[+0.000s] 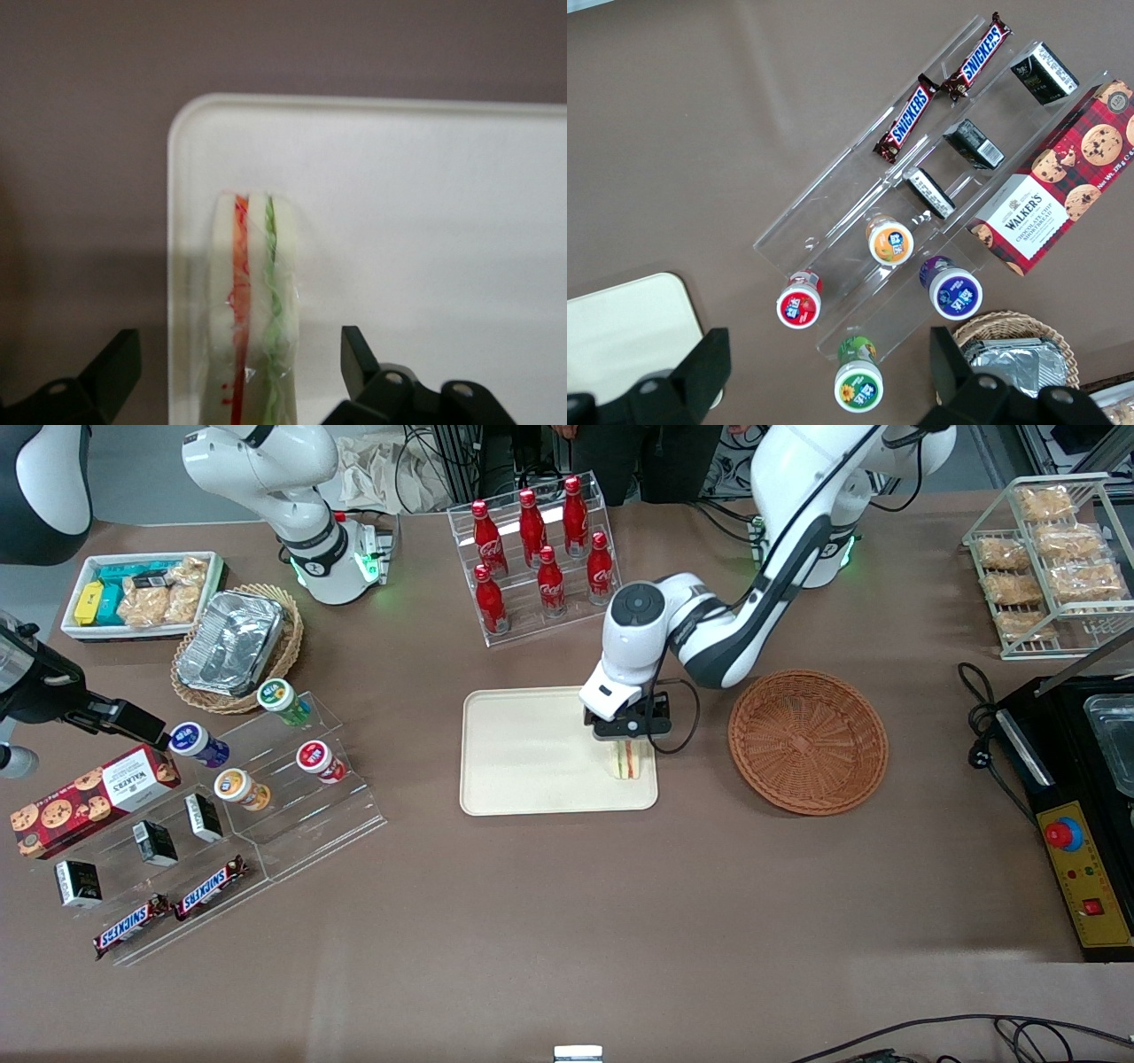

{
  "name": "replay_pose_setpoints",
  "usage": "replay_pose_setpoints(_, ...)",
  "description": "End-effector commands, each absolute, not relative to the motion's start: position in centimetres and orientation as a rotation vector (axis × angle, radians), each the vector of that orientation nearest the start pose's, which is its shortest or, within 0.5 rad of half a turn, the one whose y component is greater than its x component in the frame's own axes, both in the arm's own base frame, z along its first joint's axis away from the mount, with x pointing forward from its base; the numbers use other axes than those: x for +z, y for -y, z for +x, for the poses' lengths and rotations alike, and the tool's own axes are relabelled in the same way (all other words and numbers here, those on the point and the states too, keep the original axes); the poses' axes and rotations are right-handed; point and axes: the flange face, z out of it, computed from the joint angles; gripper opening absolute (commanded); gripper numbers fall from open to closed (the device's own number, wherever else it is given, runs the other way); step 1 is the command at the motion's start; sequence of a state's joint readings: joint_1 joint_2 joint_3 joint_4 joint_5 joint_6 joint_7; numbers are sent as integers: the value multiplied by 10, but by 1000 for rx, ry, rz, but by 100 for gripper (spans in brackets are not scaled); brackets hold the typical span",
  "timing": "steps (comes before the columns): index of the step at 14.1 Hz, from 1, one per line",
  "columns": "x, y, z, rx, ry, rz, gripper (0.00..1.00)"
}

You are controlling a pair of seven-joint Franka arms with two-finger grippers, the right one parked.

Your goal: Place sandwich from basket to tray

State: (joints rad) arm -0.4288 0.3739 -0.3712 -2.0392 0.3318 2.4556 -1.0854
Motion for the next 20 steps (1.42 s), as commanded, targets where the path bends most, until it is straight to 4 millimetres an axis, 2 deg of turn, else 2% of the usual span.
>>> replay_pose_setpoints(1, 356, 392, 443, -318, 201, -3047, 100)
replay_pose_setpoints(2, 380, 382, 447, -330, 219, -3017, 100)
replay_pose_setpoints(3, 399, 362, 458, -329, 233, -2987, 100)
replay_pose_setpoints(5, 429, 315, 479, -310, 189, -2955, 100)
replay_pose_setpoints(7, 456, 280, 489, -278, 126, -2988, 100)
replay_pose_setpoints(9, 472, 237, 504, -237, 104, -3004, 100)
replay_pose_setpoints(12, 498, 183, 513, -213, 8, -3026, 100)
replay_pose_setpoints(14, 514, 141, 517, -204, 41, -3075, 100)
replay_pose_setpoints(16, 529, 116, 511, -167, -24, -3115, 100)
replay_pose_setpoints(18, 547, 90, 505, -160, 3, -3172, 100)
replay_pose_setpoints(20, 555, 89, 502, -187, 5, -3173, 100)
